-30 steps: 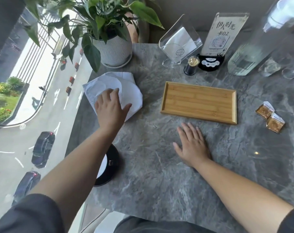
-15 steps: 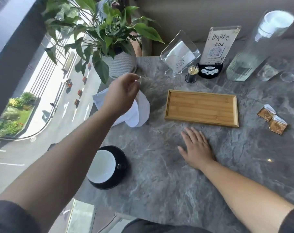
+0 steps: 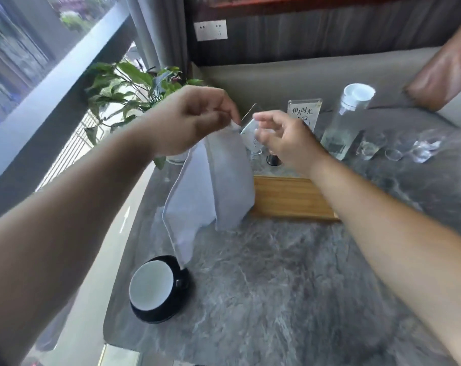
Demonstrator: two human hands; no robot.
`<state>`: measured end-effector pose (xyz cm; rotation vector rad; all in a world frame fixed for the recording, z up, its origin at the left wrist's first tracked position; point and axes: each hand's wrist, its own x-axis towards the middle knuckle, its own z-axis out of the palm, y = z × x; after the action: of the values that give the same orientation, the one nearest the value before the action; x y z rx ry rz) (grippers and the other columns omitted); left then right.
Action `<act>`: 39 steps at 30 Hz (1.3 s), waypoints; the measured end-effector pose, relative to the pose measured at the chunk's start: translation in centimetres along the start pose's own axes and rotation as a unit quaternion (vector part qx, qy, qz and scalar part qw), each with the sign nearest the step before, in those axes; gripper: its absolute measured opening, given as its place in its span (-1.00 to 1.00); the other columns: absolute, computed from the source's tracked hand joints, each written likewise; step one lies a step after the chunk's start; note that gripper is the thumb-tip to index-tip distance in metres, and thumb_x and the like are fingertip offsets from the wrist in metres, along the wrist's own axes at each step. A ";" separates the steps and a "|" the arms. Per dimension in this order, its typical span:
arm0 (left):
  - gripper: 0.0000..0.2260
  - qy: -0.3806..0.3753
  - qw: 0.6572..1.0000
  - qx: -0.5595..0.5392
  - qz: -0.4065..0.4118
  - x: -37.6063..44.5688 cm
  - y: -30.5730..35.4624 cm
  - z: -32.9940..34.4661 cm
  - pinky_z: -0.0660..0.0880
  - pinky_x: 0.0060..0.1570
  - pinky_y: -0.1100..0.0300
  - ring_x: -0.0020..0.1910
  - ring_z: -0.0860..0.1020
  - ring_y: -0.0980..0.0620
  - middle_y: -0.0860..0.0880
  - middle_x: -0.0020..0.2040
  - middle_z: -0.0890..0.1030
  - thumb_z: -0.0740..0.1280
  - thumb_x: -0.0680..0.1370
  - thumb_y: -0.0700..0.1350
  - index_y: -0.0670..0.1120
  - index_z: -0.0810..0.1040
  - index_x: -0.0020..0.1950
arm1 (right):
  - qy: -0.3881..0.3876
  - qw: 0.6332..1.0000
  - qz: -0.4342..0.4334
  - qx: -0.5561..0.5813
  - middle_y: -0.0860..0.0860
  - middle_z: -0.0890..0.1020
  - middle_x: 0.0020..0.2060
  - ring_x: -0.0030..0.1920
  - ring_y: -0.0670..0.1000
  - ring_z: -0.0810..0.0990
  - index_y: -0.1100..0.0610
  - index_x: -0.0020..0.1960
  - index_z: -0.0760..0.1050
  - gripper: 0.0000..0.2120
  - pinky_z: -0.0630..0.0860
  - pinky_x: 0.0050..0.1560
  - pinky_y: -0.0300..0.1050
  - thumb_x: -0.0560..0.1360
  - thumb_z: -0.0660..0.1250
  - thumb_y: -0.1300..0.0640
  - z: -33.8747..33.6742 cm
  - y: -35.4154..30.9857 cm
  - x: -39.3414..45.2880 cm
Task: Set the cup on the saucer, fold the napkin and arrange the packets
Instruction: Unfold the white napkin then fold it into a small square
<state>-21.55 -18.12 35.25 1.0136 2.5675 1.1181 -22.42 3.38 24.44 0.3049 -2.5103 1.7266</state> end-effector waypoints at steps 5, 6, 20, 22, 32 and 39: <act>-0.80 -0.031 0.996 -0.082 0.025 -0.4 2.5 -1.7 0.48 0.03 -0.07 -0.10 0.57 -0.11 -0.09 -0.15 0.66 0.26 0.48 -0.22 0.02 0.64 -0.16 | -0.124 0.989 -0.067 0.050 -0.12 0.54 0.23 0.33 -0.14 0.43 0.02 0.28 0.45 -0.61 0.37 0.36 0.02 0.46 0.35 0.06 -2.0 -6.4 1.7; -0.83 -0.042 0.991 -0.122 0.024 -0.5 2.9 -1.8 0.46 0.08 -0.12 -0.06 0.57 -0.13 -0.12 -0.14 0.66 0.29 0.45 -0.21 0.00 0.65 -0.18 | -0.152 0.984 -0.072 0.064 -0.02 0.52 0.29 0.36 -0.07 0.42 0.11 0.33 0.41 -0.55 0.34 0.38 0.08 0.46 0.34 0.10 -2.2 -7.0 1.8; -0.79 -0.001 0.999 0.004 0.036 -0.5 5.3 -2.7 0.46 0.12 -0.10 -0.02 0.54 -0.01 -0.24 0.02 0.61 0.33 0.50 -0.01 -0.11 0.57 0.03 | -0.432 0.900 0.003 0.055 -0.03 0.56 -0.19 -0.13 -0.06 0.51 0.16 0.03 0.55 -0.85 0.47 -0.14 -0.13 0.46 0.38 0.24 -4.0 -8.2 -0.8; -0.80 0.012 0.999 0.031 0.031 -0.5 5.6 -2.8 0.47 0.11 -0.03 0.00 0.58 0.01 -0.14 0.01 0.64 0.34 0.48 0.03 -0.04 0.58 0.02 | -0.412 0.909 0.011 0.055 0.03 0.60 -0.15 -0.10 0.00 0.57 0.27 0.03 0.53 -0.79 0.52 -0.13 -0.06 0.44 0.41 0.22 -4.3 -7.9 -0.9; -0.81 0.093 0.980 0.174 0.012 0.3 3.5 -4.5 0.33 -0.19 0.61 -0.16 0.46 0.52 0.28 -0.07 0.55 0.36 0.54 -0.02 0.17 0.54 0.13 | -0.201 0.963 -0.017 -0.178 -0.16 0.49 -0.46 -0.42 -0.13 0.41 -0.02 -0.31 0.45 -0.75 0.30 -0.37 -0.15 0.35 0.47 -0.10 -9.6 -9.4 -0.7; -0.83 0.166 0.947 0.273 -0.021 0.6 -0.8 -7.5 0.37 -0.16 0.13 -0.17 0.51 -0.09 -0.07 -0.15 0.59 0.38 0.51 0.06 -0.03 0.59 -0.03 | -0.093 0.921 0.041 -0.377 -0.12 0.49 -0.49 -0.44 -0.10 0.41 0.03 -0.32 0.48 -0.69 0.31 -0.35 -0.07 0.37 0.43 -0.17 -15.6 -7.2 -1.3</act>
<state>-25.30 -22.51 40.05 0.9169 3.2631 0.6073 -20.40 15.55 36.39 0.3038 -3.1111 0.6451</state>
